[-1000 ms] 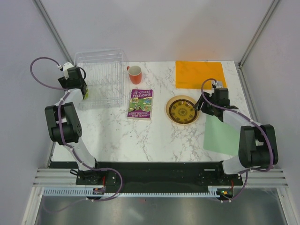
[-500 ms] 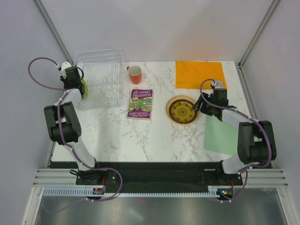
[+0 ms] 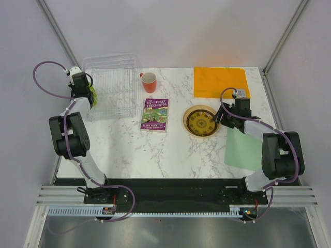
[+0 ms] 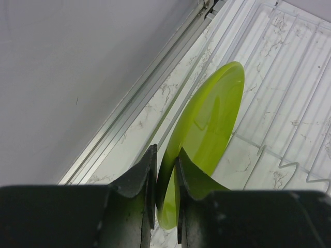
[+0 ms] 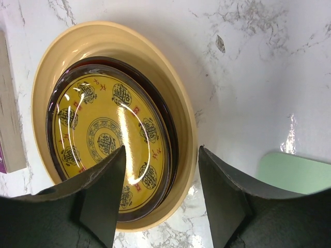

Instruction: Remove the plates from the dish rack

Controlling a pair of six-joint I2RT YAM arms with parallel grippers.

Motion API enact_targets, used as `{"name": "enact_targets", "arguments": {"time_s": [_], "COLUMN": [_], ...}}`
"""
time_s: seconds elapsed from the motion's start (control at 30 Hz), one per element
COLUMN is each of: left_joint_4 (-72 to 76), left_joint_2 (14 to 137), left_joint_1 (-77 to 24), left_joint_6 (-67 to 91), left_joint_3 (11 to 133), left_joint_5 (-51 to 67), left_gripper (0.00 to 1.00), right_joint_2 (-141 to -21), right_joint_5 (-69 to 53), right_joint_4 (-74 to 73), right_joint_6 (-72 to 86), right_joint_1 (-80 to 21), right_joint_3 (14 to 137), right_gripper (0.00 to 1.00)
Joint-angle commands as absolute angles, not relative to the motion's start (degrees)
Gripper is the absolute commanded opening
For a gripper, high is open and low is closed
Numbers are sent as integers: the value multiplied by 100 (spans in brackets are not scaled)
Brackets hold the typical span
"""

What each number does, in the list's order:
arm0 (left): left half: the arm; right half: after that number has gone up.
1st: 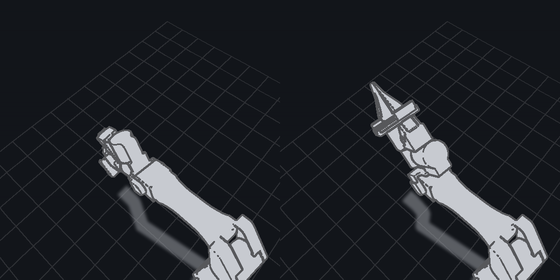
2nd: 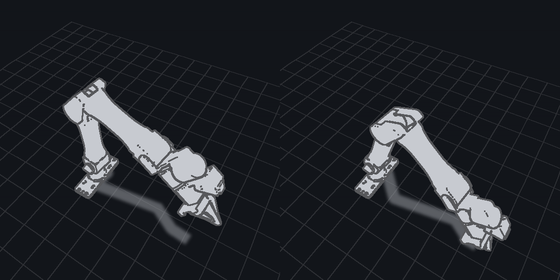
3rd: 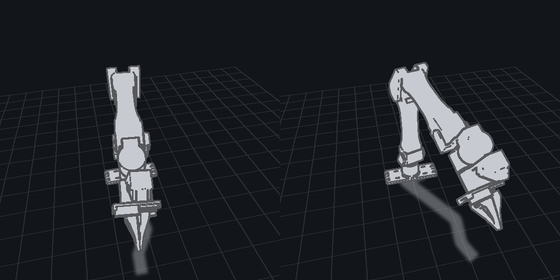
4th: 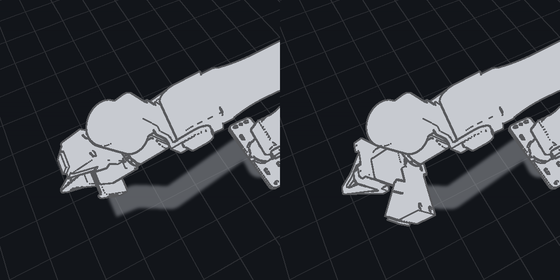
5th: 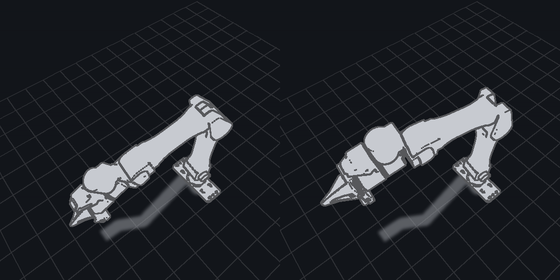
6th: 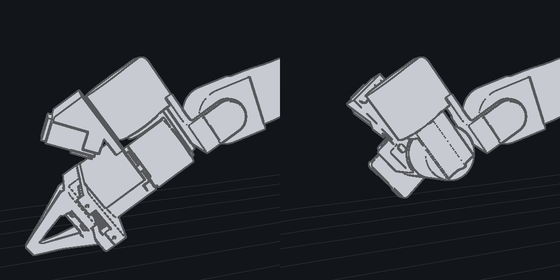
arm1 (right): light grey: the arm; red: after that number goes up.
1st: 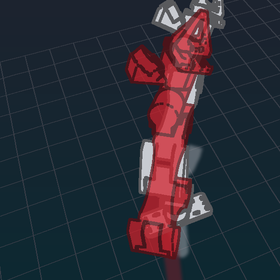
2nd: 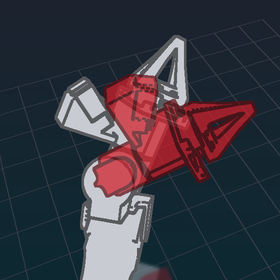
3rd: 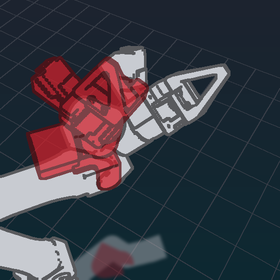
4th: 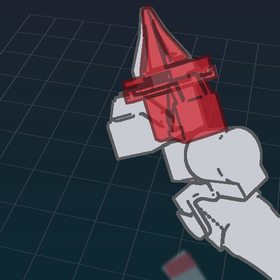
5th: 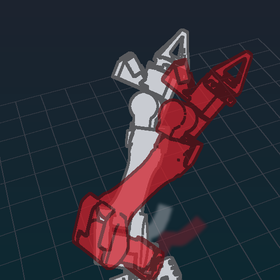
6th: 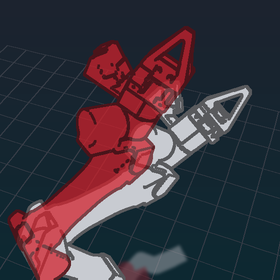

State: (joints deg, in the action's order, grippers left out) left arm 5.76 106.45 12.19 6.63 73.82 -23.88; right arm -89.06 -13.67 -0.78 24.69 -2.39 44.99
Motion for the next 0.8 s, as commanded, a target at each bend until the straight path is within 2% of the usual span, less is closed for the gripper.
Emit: {"name": "enact_targets", "arguments": {"time_s": [0.0,0.27,0.63,0.77], "left_joint_4": [738,940,2179,2470], "left_joint_2": [10442,10134,9721,9213], "left_joint_1": [1178,1029,396,211], "left_joint_6": [642,36,-1694,-2083], "left_joint_3": [7523,7620,7348,7164], "left_joint_5": [-2469,-3084,-4359,-4597], "left_gripper": [9,2,2,2], "right_joint_2": [-8912,-8930,-8903,-8702], "right_joint_5": [-1441,-1433,-1433,-1380], "right_joint_4": [105,97,44,-148], "right_joint_6": [2443,2452,2435,2382], "right_joint_1": [-229,-220,-229,-229], "right_joint_3": [4535,4517,4509,4553], "right_gripper": [65,65,65,65]}}
